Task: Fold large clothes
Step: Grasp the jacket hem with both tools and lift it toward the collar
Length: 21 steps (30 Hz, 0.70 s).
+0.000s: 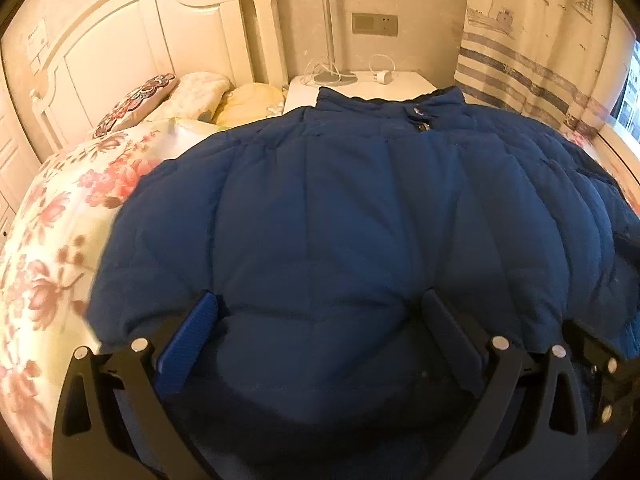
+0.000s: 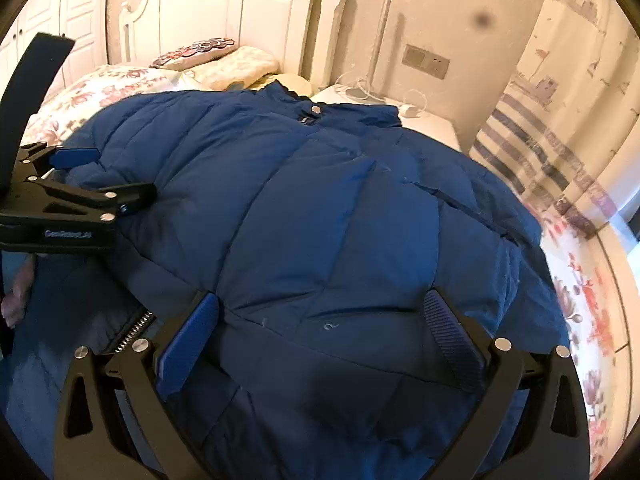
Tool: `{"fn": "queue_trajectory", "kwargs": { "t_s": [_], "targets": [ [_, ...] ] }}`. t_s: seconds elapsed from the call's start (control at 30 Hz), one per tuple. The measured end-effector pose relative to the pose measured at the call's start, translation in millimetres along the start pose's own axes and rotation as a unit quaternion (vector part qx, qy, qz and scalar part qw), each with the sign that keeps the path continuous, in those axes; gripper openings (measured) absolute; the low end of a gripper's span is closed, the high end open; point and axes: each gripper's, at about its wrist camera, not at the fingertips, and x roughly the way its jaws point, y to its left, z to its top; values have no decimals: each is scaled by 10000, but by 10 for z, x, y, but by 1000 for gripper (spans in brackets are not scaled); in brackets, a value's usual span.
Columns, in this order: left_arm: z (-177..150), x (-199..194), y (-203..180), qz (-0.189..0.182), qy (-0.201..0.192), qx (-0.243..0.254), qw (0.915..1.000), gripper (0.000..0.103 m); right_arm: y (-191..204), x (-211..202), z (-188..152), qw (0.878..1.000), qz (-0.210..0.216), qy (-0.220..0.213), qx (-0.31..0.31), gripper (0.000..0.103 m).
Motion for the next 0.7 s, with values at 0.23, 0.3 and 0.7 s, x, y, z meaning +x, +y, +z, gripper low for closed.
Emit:
{"fn": "queue_trajectory", "kwargs": {
  "t_s": [0.23,0.3,0.7],
  "targets": [
    [-461,-711,313,-246,-309,244,9989,101,-200,-849,-167,9955,82,-303,900,98],
    [-624,-734,329,-424,-170,306,9985,101,-47,-855,-290,9948,167,-176,985,98],
    [-1440,-990,804,284,187,2,9994,101,-28,-867,-740,9893,-852,637,1002,98]
  ]
}}
